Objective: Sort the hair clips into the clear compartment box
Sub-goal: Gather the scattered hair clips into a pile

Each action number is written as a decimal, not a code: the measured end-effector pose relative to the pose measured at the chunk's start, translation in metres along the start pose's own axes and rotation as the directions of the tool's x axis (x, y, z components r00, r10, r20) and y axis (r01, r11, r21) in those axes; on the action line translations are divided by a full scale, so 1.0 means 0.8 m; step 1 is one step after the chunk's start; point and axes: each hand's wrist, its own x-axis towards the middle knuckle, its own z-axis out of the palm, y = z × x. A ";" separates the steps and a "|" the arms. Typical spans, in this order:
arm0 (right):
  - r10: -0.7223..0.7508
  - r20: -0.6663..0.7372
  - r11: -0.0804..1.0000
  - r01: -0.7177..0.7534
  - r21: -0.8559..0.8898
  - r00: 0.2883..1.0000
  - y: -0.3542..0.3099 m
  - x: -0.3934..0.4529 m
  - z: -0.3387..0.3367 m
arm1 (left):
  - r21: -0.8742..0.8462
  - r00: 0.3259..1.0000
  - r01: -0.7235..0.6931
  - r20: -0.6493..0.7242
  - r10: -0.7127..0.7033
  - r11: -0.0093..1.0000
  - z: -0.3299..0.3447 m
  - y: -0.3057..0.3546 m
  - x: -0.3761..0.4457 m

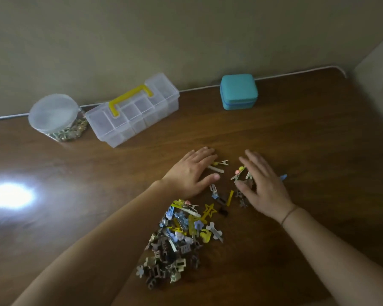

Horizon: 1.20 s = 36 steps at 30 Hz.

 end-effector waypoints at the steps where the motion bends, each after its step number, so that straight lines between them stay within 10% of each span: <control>1: -0.047 0.011 0.999 0.047 -0.004 0.999 -0.007 0.000 0.004 | 0.000 1.000 -0.027 0.002 0.027 1.000 0.002 0.001 -0.007; 16: -0.272 0.104 0.962 0.275 -0.010 0.957 -0.092 -0.084 0.071 | 0.072 0.994 -0.110 0.023 0.108 0.991 0.019 0.016 -0.132; 21: -0.356 0.002 0.932 0.355 0.070 0.934 -0.090 -0.105 0.065 | -0.002 0.987 -0.031 -0.159 0.030 1.000 0.007 0.018 -0.168; 25: -0.082 -0.256 0.991 0.107 0.083 0.963 -0.025 -0.080 0.026 | -0.190 0.910 0.183 -0.339 -0.239 0.965 0.007 0.002 -0.203; 29: 0.226 -0.141 0.971 -0.234 -0.041 0.964 0.019 -0.060 0.013 | -0.271 0.875 0.297 -0.308 -0.375 0.916 0.029 -0.005 -0.222; 36: 0.032 -0.038 0.995 -0.028 0.093 0.999 -0.058 -0.081 0.059 | -0.283 0.912 0.229 -0.271 -0.307 0.931 0.048 0.020 -0.211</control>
